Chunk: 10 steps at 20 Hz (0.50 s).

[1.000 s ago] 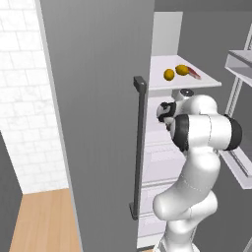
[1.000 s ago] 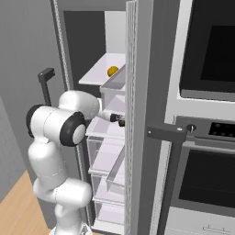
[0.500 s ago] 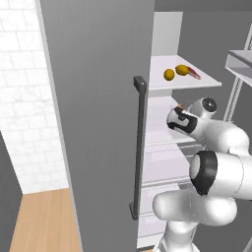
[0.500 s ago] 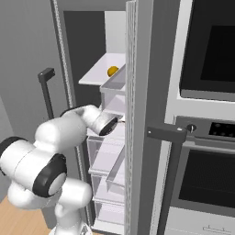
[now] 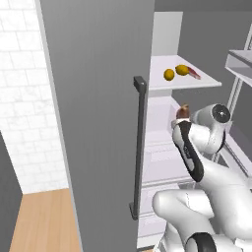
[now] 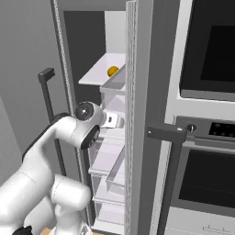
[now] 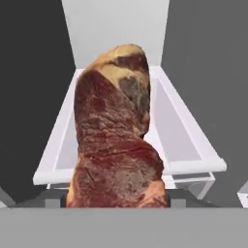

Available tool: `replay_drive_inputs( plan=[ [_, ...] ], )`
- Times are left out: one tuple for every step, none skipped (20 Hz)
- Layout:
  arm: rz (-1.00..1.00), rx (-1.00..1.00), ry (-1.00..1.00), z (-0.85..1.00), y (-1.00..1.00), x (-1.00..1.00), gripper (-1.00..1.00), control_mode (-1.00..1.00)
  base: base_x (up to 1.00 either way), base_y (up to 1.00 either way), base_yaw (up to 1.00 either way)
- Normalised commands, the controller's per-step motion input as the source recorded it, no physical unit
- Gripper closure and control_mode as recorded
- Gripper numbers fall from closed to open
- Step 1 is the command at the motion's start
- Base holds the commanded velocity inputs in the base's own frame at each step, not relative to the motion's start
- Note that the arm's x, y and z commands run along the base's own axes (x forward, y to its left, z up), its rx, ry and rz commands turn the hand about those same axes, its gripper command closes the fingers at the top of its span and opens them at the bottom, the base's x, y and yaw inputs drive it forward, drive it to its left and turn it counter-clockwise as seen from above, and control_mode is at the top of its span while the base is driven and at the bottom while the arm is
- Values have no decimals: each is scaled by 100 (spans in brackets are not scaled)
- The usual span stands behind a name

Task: Place one lemon and one steak in each tupperware on the nearby counter, to pack two identical lunches.

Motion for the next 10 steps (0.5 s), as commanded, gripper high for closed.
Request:
replay_drive_inputs(
  plan=[
    [7,-7,50,100,52,-83,100,-100,0,0,0],
    [7,-10,54,100,54,-75,100,-100,0,0,0],
    [8,-13,52,100,54,-81,100,-100,0,0,0],
    [10,-11,45,100,34,-99,100,-100,0,0,0],
    [11,-7,37,92,6,-100,100,-100,0,0,0],
    [12,-9,33,64,5,-100,100,-100,0,0,0],
    [10,-7,20,21,0,-100,100,-100,0,0,0],
    [1,0,0,0,0,-78,100,-100,0,0,0],
    [0,0,0,0,0,-9,100,-100,0,0,0],
    [0,0,0,0,0,0,100,-100,0,0,0]
  ],
)
